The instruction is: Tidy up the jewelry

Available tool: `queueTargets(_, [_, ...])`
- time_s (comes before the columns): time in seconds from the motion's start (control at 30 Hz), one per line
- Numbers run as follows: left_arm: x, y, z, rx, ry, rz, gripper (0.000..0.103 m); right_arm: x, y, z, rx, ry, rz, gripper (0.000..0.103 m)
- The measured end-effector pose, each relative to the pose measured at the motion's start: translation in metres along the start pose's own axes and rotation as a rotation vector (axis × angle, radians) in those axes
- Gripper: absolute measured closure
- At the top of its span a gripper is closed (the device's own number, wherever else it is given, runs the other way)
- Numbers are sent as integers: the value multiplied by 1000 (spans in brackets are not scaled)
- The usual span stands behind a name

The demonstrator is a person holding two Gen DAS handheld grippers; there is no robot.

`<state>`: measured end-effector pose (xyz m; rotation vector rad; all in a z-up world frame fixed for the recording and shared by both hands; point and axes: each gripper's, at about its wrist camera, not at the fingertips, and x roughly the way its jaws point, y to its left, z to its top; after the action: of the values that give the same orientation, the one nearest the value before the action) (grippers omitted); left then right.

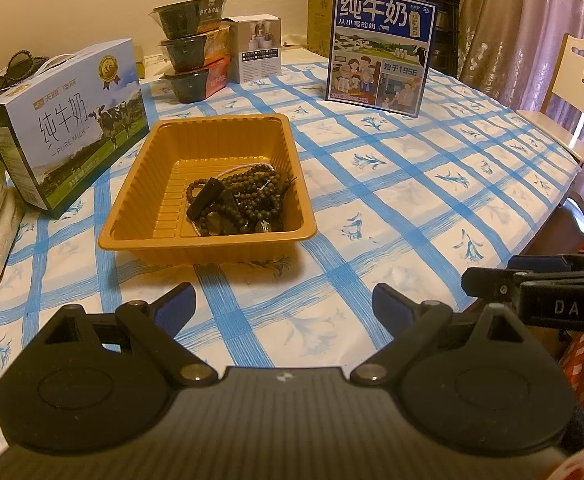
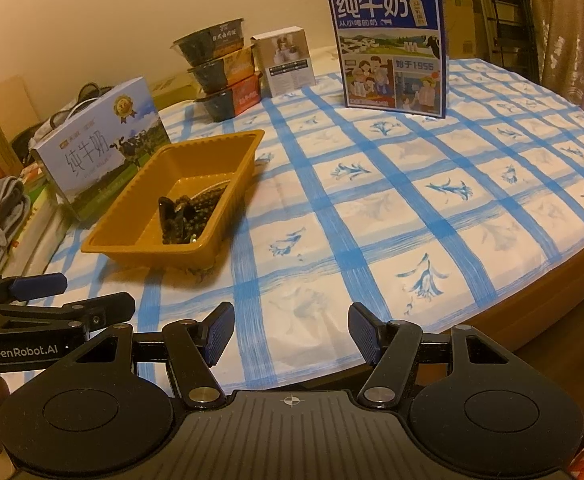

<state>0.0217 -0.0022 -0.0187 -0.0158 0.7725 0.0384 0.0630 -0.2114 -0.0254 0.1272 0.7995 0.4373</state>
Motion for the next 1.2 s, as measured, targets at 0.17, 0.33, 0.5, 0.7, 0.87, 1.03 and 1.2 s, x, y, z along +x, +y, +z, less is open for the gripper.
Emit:
queueTargets(0.17, [0,0,0,1,0,-1,9,0,-1,1,0,-1,0,40])
queueTargets(0.33, [0,0,0,0,0,-1,9,0,-1,1,-1,0,0,40])
queueTargets(0.5, [0,1,0,0,1,-1,9,0,-1,1,0,-1,0,40])
queueTargets(0.7, [1,1,0,-1,1,0,9,1,0,1,0,1,0,40])
queueTargets(0.87, [1,1,0,0,2,-2,9,2,0,1,0,1,1,40])
queueTargets(1.03, [3,-1,-1,-2,6,-2,9,3,0,2,1,3,-2,40])
queueTargets(1.2, [6,0,-1,-6,12,-4,9,3,-1,2,0,4,-2,40])
